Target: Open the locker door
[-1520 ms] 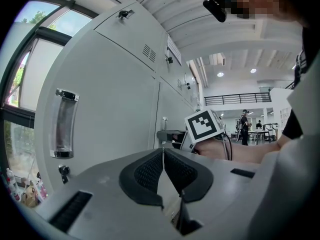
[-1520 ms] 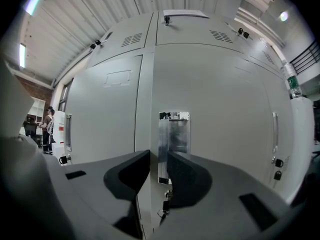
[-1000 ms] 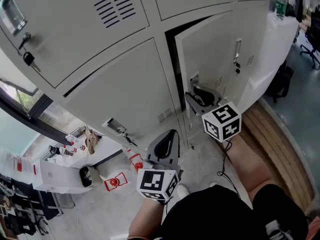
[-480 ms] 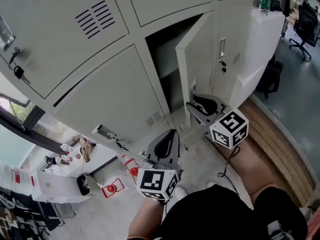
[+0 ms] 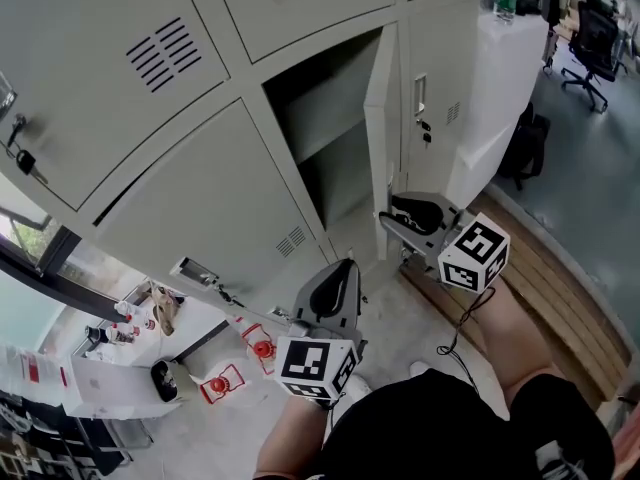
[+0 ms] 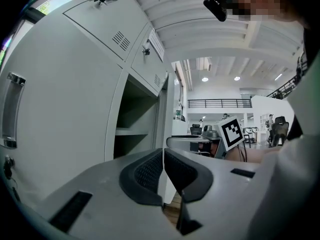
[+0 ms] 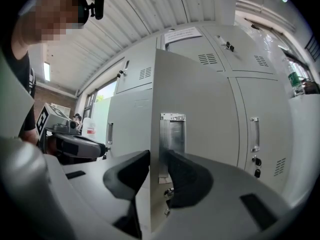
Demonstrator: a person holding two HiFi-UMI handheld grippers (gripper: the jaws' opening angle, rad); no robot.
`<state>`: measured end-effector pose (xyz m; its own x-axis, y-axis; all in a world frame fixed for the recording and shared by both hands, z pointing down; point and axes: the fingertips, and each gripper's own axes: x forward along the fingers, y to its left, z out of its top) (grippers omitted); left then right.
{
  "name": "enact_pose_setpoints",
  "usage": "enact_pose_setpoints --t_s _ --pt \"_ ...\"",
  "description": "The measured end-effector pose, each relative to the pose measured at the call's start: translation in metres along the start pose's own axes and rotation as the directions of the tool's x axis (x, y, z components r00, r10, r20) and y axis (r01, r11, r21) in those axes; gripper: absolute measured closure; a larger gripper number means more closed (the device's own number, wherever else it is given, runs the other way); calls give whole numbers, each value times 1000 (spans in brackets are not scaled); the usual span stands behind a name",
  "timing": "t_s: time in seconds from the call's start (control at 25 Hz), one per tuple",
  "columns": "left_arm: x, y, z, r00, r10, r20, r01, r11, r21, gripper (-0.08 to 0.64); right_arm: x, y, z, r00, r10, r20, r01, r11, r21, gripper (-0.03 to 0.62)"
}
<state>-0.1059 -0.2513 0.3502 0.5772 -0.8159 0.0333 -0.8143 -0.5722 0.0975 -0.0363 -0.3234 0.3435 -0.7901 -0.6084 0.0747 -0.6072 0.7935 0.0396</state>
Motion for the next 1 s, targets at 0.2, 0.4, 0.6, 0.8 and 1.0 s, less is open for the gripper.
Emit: enact_pose_setpoints --t_s 0.2,0.4,0.6,0.8,1.0 --pt "6 -10 -1 1000 -21 -2 21 1000 -1 537 -16 -5 -1 1000 9 -2 -9 1000 -2 417" --pt "17 -26 -1 999 -50 -5 50 999 -2 537 -33 -12 -2 1000 21 -2 -21 1000 0 411" --pt "26 -43 -3 997 -77 -6 76 997 -2 537 -51 -21 -4 1000 1 -8 -1 1000 -4 400" --pt "35 -57 -4 995 -96 -7 96 995 2 537 -67 -34 -6 998 -56 -19 56 998 -6 396" --pt "42 -67 -4 993 -116 -15 116 993 9 537 -83 -50 -7 984 -171 -50 171 985 -13 397"
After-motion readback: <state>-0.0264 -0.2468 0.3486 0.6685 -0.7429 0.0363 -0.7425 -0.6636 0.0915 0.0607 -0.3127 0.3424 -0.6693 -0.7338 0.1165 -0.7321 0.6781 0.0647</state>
